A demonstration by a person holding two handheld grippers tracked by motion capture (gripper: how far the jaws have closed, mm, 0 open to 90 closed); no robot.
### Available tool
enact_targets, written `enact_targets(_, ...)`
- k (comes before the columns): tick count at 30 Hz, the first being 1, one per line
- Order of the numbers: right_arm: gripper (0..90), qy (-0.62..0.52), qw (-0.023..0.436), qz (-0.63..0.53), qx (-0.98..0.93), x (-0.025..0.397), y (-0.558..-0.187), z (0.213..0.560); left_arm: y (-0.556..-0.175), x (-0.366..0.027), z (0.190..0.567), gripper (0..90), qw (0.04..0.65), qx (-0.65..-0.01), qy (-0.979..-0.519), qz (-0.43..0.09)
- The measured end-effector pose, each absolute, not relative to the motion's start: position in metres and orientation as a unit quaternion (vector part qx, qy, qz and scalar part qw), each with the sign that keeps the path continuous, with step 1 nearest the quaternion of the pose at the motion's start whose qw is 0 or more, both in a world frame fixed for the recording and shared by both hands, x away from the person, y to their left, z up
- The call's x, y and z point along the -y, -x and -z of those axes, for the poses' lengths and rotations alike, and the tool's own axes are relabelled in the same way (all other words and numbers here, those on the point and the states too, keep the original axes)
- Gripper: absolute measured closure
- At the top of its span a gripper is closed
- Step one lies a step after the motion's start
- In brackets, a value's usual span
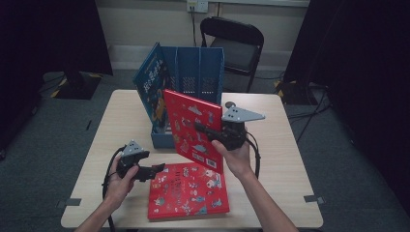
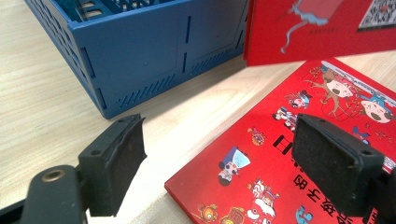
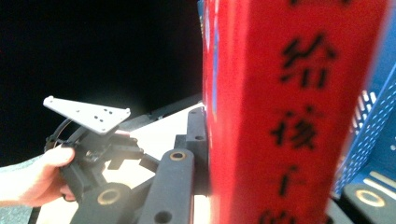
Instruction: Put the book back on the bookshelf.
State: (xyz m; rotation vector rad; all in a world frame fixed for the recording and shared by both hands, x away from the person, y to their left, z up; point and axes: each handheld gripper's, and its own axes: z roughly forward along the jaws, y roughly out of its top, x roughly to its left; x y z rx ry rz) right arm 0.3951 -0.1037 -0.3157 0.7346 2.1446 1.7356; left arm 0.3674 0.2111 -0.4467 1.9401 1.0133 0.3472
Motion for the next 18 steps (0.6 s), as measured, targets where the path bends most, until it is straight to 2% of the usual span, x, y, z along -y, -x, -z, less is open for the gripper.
enact_targets(18, 80.7, -0.264, 0.185, -0.605, -0.728, 0.098, -0.415, 0.292, -0.367, -0.210, 0.448, 16.2, 0.444, -0.402, -0.789, -0.138)
